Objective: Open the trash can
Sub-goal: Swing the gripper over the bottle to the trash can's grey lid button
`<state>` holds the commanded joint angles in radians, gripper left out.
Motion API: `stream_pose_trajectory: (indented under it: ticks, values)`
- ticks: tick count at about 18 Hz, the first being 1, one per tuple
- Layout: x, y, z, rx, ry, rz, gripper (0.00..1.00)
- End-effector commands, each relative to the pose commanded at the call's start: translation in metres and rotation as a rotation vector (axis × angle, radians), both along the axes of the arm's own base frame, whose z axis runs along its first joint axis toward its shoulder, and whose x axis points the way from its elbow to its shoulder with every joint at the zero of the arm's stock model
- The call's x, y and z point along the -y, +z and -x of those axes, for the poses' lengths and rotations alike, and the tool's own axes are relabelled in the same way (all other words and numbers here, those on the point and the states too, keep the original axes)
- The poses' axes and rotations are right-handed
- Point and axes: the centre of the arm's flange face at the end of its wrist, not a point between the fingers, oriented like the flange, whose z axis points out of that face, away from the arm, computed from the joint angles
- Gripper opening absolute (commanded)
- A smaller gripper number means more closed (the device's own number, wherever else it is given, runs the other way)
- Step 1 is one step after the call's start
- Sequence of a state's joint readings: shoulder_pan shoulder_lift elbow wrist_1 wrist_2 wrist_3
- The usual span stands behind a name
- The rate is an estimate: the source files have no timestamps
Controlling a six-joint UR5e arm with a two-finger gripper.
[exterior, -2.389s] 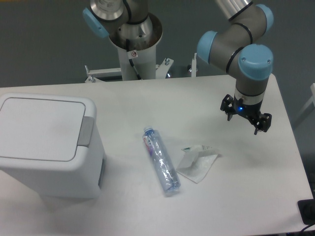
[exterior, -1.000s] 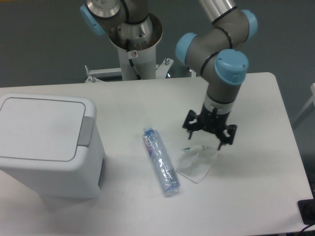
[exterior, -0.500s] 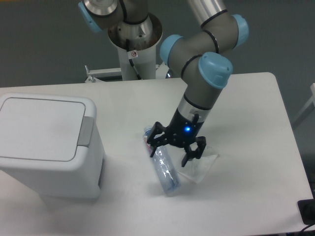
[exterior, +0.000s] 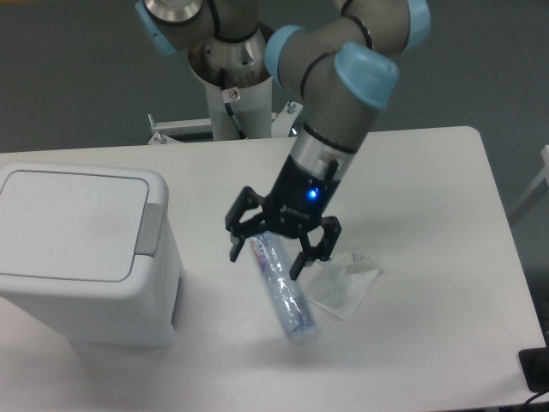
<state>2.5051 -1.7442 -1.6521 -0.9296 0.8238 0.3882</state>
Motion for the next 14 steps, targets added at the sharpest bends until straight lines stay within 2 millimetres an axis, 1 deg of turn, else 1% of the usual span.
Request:
stream_pose_trajectory:
  ticks: [3,5,8,10,11,12,14]
  values:
    - [-0.011,0.006,-0.023,0.016,-0.015,0.001,1.00]
    - [-0.015,0.016,-0.038,0.013,-0.022,-0.009,1.00]
    - [-0.021,0.010,-0.044,0.020,-0.038,-0.003,1.00]
    - [-0.024,0.006,-0.052,0.020,-0.055,0.001,1.00]
    - [-0.023,0.006,-0.054,0.019,-0.056,0.002,1.00]
    - [-0.024,0.002,-0.053,0.023,-0.056,0.008,1.00]
    - [-0.028,-0.001,-0.059,0.030,-0.063,0.015,1.00]
